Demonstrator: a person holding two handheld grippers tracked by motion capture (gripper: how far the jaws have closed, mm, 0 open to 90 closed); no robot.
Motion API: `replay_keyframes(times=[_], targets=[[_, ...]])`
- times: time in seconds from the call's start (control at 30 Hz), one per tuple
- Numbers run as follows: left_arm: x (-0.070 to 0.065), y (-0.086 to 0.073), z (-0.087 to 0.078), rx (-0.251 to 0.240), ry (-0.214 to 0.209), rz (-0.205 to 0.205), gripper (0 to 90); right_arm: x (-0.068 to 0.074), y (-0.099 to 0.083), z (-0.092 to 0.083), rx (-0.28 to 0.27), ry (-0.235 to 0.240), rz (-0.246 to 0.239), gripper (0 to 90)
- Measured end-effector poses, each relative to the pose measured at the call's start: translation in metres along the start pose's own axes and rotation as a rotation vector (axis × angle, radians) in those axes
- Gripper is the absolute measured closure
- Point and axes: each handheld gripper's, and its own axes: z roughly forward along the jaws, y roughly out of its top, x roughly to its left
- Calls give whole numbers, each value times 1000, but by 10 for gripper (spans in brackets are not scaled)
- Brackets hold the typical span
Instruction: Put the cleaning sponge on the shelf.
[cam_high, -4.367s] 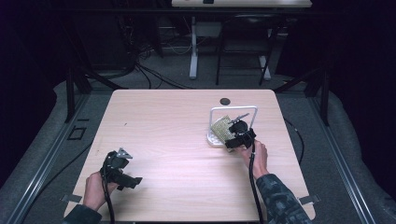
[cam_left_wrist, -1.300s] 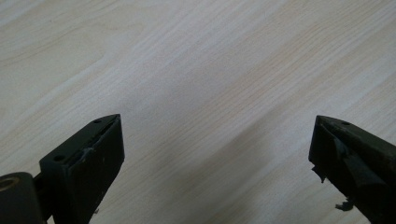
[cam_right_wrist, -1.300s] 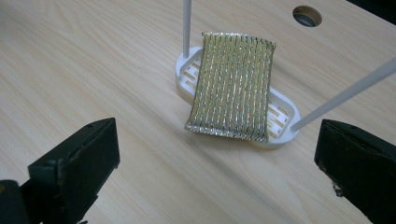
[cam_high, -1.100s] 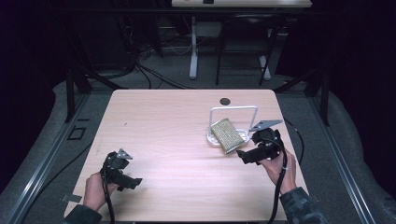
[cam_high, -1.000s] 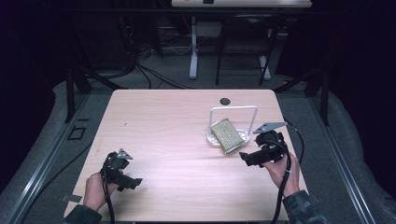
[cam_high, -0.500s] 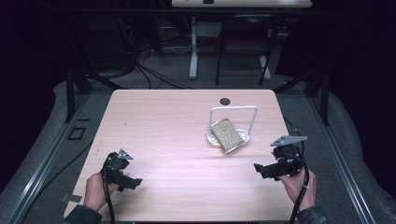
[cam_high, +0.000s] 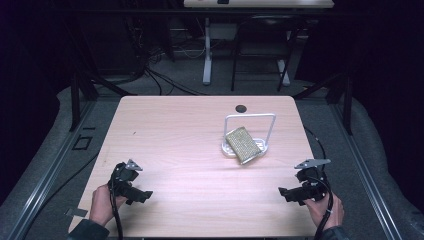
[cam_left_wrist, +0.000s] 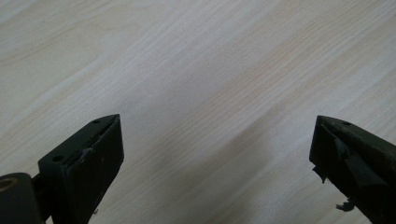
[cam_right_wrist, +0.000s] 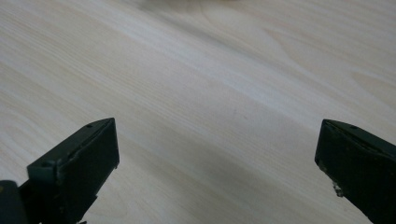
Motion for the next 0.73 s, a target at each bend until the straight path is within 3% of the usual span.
replay_keyframes(times=[0.4,0.73], targets=[[-2,7,5,12,-3,15,29,-10,-11,9,69,11,18,0],[0,7,5,9,-4,13,28,-8,-7,11,93,2,-15,0]])
